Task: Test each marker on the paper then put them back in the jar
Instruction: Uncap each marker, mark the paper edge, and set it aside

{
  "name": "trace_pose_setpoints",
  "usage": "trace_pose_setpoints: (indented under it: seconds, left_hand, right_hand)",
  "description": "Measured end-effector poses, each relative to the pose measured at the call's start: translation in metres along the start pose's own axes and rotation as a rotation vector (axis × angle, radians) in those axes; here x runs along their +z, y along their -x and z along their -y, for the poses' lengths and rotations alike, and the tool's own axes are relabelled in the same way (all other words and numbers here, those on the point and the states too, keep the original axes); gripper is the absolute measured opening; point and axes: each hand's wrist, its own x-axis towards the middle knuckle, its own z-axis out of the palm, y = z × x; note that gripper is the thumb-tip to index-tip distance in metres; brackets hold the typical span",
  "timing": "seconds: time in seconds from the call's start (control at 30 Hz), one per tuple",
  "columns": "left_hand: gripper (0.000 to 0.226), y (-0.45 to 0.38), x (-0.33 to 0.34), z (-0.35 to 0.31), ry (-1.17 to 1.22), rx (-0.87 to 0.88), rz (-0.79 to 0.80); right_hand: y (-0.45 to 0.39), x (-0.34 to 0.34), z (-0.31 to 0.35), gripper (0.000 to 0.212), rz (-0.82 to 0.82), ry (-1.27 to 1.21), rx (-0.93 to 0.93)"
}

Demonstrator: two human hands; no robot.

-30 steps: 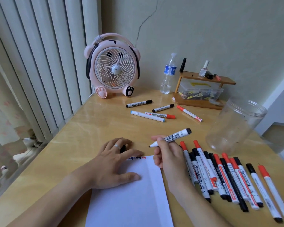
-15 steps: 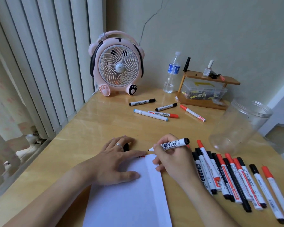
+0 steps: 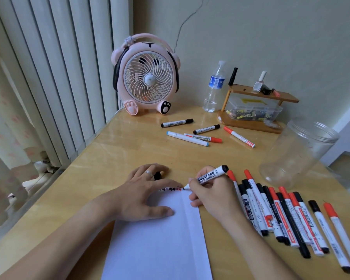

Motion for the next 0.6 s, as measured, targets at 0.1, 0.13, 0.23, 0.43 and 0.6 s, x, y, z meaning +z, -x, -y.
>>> trace_pose_setpoints:
  seconds: [0.1,0.13,0.23,0.43,0.6]
  left_hand:
    - [0.059,-0.0005,-0.0001,-0.0001,0.004,0.0,-0.003]
    - [0.059,-0.0004,-0.0002,-0.0002,0.004,0.002,-0.002]
    - [0.058,0.0001,-0.0009,0.0,0.008,0.003,-0.001]
    - [0.057,0.0002,-0.0008,-0.0013,0.003,-0.004,0.016]
    - [0.06,-0.0002,-0.0007,-0.0014,0.001,-0.02,0.026]
  right_hand:
    - [-0.0008,0.0016,-0.0022,0.015,0.001,0.003,-0.005]
    - [-0.0012,0.002,-0.0029,0.015,0.001,0.008,-0.01]
    - [-0.0019,0.0024,-0.0034,0.016,0.0,0.024,-0.02]
    - [-0.002,0.0016,-0.0042,0.015,-0.013,0.044,-0.019]
    - [-0.0019,0.0029,-0.0041,0.015,0.003,0.049,-0.051]
